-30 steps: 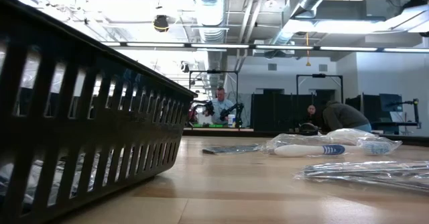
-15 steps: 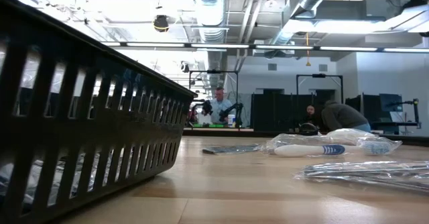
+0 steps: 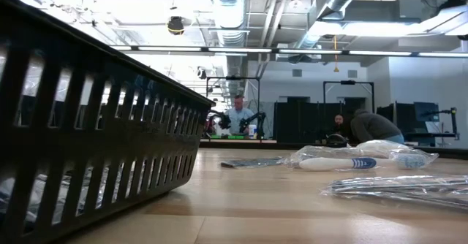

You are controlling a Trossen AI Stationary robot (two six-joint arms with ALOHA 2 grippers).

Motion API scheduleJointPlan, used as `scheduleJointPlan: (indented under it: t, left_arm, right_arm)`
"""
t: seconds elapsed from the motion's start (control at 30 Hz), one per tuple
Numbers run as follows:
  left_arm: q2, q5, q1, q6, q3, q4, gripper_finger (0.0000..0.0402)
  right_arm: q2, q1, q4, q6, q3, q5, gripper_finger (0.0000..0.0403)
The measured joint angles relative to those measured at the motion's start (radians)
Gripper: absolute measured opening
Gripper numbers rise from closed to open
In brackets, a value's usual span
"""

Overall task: Pick & Place Travel size toiletries
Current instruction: Put the blue toothbrush into the right red bin

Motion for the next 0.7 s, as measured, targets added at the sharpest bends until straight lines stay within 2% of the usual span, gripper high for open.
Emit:
scheduleJointPlan:
  t: [0.2,0.37,0.53,0.7]
  left_arm:
    - [0.0,0.0,0.0,0.0,0.0,-0.003,0.0241]
    - [0.0,0.0,0.0,0.0,0.0,-0.003,0.0241]
    - [0.0,0.0,0.0,0.001,0.0,-0.003,0.0241]
    - [0.0,0.0,0.0,0.002,0.0,-0.004,0.0241]
  right_arm:
    - [0.0,0.01,0.052,0.073,-0.052,-0.094,0.0023]
    - [-0.002,0.018,0.058,0.091,-0.052,-0.104,0.0053]
    - [-0.002,0.009,0.056,0.111,-0.052,-0.126,0.0103]
    - [0.001,-0.014,0.021,0.12,-0.029,-0.193,0.0183]
